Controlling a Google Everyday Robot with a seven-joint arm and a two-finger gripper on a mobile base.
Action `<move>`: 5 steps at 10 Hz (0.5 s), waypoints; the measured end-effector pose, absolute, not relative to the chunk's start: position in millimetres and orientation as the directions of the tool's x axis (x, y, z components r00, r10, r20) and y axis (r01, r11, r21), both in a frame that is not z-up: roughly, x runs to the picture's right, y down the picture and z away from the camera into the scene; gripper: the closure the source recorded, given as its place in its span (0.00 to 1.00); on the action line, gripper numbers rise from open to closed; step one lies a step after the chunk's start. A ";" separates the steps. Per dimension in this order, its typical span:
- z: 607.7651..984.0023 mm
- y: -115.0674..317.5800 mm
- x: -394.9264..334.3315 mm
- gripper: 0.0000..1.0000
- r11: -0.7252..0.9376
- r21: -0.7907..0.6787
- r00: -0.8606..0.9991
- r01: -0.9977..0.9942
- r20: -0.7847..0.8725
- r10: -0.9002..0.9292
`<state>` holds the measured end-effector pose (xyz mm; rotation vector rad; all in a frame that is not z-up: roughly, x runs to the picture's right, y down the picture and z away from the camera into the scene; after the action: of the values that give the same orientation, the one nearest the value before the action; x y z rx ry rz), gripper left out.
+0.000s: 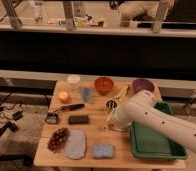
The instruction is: Place pepper in tray
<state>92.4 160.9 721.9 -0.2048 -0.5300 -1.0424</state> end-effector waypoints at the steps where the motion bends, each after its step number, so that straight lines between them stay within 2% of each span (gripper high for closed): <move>1: 719.6 155.0 104.4 0.90 0.516 0.075 0.419 0.853 0.491 -0.764; 5: 718.4 142.5 154.3 0.90 0.597 0.026 0.528 0.802 0.435 -0.729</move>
<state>154.3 142.5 718.4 -0.1863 -0.4290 -0.9206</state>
